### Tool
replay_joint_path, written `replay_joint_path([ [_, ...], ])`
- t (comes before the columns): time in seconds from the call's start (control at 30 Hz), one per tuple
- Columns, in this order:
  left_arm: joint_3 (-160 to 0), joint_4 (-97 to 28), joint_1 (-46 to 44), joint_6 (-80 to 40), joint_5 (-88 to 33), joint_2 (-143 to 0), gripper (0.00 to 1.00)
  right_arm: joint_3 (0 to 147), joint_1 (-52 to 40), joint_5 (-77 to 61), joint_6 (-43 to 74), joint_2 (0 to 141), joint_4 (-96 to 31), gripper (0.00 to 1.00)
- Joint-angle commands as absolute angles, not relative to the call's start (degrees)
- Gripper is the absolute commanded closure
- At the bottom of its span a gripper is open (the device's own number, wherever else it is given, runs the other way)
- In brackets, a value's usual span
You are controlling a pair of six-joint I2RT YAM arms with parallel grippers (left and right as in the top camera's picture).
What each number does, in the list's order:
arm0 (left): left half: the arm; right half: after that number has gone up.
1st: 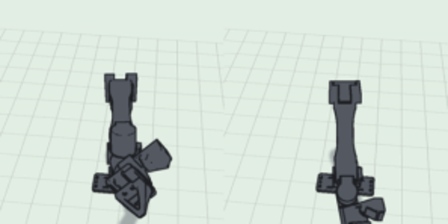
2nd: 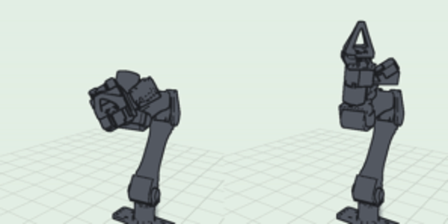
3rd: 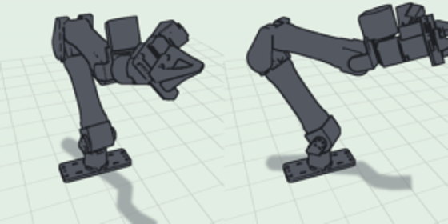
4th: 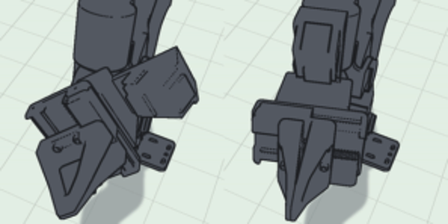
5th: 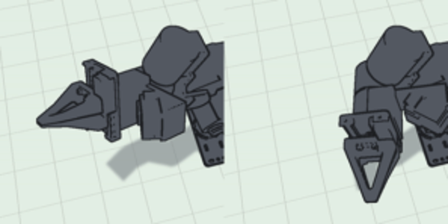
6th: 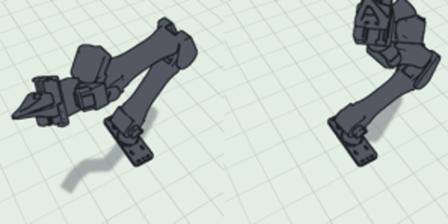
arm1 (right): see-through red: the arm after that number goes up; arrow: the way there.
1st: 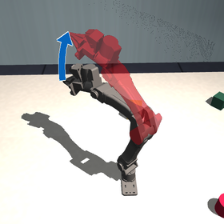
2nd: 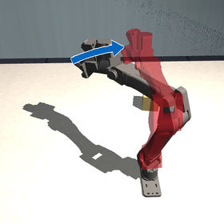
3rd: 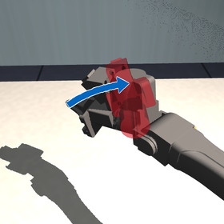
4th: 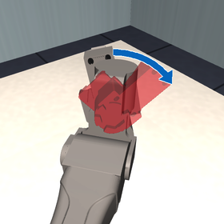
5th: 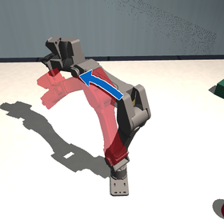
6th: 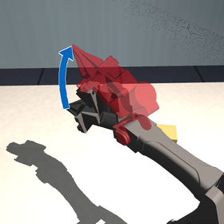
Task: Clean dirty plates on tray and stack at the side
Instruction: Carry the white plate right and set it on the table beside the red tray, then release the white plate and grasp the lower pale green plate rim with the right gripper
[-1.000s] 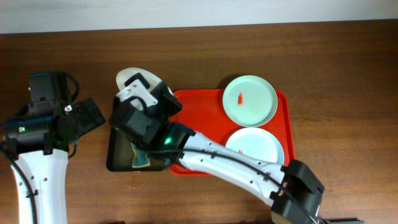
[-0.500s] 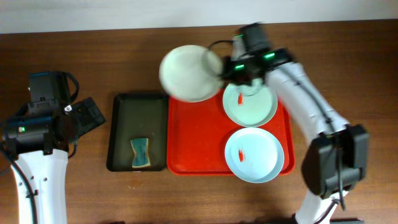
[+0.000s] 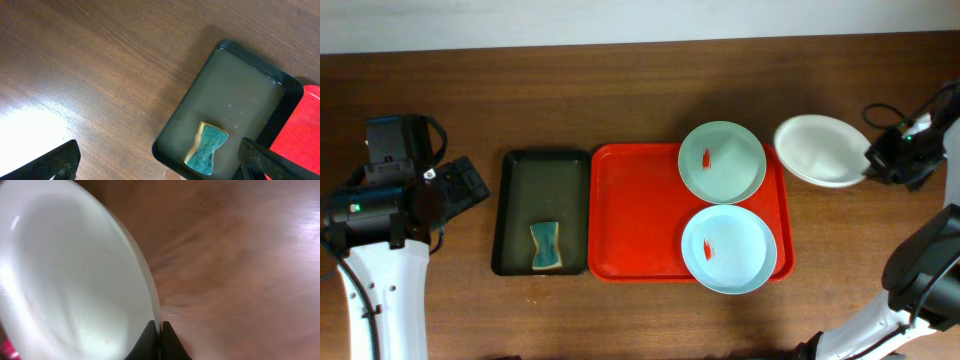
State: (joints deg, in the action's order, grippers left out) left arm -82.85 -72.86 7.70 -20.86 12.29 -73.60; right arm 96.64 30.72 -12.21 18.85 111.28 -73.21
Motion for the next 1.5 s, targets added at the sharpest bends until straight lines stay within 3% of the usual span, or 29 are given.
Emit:
replay_joint_path([
  [0.0, -83.7, -72.8, 7.9, -21.6, 12.9, -73.3, 0.01, 96.5, 33.1, -1.5, 18.5, 109.9, -74.0, 0.96],
  [0.4, -83.7, -72.8, 7.9, -21.6, 12.9, -73.3, 0.01, 80.3, 33.8, 0.0, 18.9, 109.9, -62.0, 0.95],
  [0.5, -83.7, -72.8, 7.9, -21.6, 12.9, -73.3, 0.01, 80.0, 33.8, -4.4, 18.9, 109.9, -61.7, 0.83],
  [0.57, -83.7, -72.8, 7.9, -21.6, 12.9, -73.3, 0.01, 80.0, 33.8, -4.7, 18.8, 109.9, -62.0, 0.66],
  [0.73, -83.7, -72.8, 7.9, -21.6, 12.9, -73.3, 0.01, 82.5, 33.6, -12.8, 11.4, 109.9, -65.5, 0.55],
  [0.97, -83.7, -72.8, 7.9, -21.6, 12.9, -73.3, 0.01, 90.1, 24.9, -14.4, 3.4, 108.0, -82.5, 0.55],
  [1.13, -83.7, -72.8, 7.9, -21.6, 12.9, -73.3, 0.01, 88.4, 17.2, -14.3, 2.1, 106.2, -86.7, 0.54],
  [1.47, -83.7, -72.8, 7.9, -21.6, 12.9, -73.3, 0.01, 75.8, 6.2, -14.3, 2.2, 106.2, -79.5, 0.52],
])
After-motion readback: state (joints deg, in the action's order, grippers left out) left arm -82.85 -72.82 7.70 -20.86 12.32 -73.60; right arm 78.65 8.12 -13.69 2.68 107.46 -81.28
